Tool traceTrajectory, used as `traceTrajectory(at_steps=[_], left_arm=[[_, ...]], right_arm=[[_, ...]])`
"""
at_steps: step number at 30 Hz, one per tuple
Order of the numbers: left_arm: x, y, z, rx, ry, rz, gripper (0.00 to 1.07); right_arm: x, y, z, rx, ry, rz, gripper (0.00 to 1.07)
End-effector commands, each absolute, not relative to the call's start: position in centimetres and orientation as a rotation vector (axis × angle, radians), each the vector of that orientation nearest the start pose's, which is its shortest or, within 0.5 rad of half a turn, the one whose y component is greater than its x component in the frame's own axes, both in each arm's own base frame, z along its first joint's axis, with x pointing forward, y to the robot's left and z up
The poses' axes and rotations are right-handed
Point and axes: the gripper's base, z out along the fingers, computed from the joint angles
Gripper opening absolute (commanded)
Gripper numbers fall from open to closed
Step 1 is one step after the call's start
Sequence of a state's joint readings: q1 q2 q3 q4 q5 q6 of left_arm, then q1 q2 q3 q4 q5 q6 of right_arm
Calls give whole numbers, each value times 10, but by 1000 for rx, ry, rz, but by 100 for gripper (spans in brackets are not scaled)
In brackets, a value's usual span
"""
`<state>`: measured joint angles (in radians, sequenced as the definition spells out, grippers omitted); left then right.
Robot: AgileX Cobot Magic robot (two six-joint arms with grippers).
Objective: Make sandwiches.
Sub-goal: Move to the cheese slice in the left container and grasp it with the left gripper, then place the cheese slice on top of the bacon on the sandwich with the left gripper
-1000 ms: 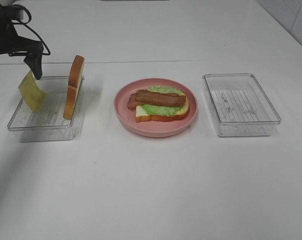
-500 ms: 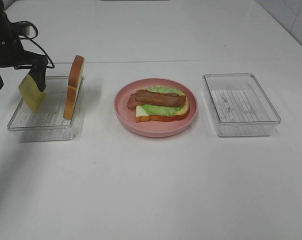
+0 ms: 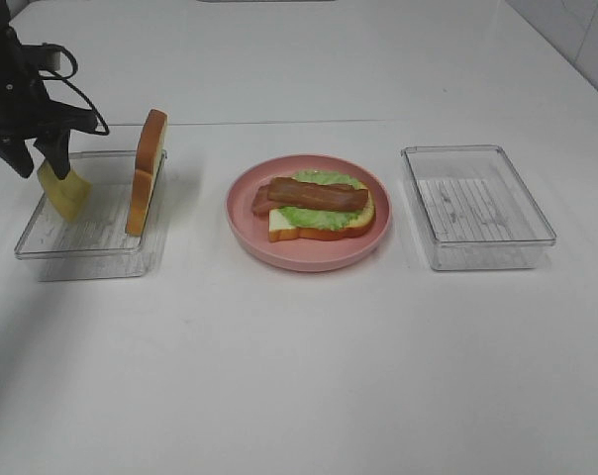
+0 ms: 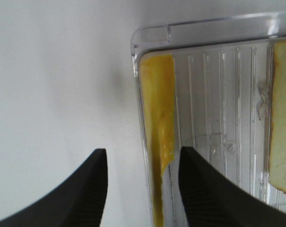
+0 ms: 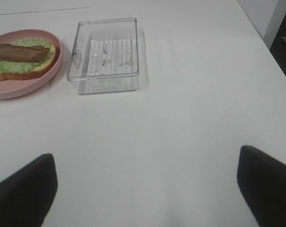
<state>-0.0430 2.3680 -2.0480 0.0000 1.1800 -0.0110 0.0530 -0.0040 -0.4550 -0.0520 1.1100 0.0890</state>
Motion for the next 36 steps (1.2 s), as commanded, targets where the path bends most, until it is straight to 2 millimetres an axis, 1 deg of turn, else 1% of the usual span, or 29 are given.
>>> traceTrajectory(at_steps=[1,4,10,11,12,13,14,15,16,17,18,19,20,30,31,32,34,35,36], left_arm=[[493,-21,166,32,2976,-28,42],[493,-21,166,-17,2975,-31,42],[493,-21,166,-26,2972,-32,42],[494,-21,166,-26,2966,-32,39],[494,-21,166,-26,2959,-33,34],[494,-21,166,-26,2959,-33,34],[495,-21,166,-26,2957,-33,30],[495,-21,166,-26,2957,-33,30],[495,-21,166,-26,2948,-33,23],[496,-21,167,-26,2945,-33,18],[496,-21,167,-26,2945,-33,18],[496,-22,167,-26,2943,-34,7],[496,-22,167,-26,2943,-34,0],[496,-21,169,-26,2939,-34,0],[496,-21,171,-26,2933,-34,0],[497,-22,177,-26,2906,-36,0],[497,-22,179,-28,2898,-37,0],[495,-22,190,-36,2878,-47,0],[495,-22,190,-36,2878,-47,0]], right_arm=[[-6,-5,261,36,2098,9,96],[-6,-5,261,36,2098,9,96],[-6,-5,261,36,2098,9,96],[-6,-5,261,36,2098,9,96],[-6,-5,261,36,2098,9,96],[-6,-5,261,36,2098,9,96],[-6,-5,261,36,2098,9,96],[-6,-5,261,36,2098,9,96],[-6,-5,261,36,2098,9,96],[-6,-5,261,36,2098,9,96],[-6,-5,261,36,2098,9,96],[-6,-5,261,36,2098,9,96],[-6,-5,261,36,2098,9,96],[-6,-5,261,36,2098,9,96],[-6,-5,261,36,2098,9,96],[-6,-5,261,36,2098,9,96],[-6,-5,261,36,2098,9,96],[-6,-5,261,36,2098,9,96],[-6,-5,261,36,2098,9,96]])
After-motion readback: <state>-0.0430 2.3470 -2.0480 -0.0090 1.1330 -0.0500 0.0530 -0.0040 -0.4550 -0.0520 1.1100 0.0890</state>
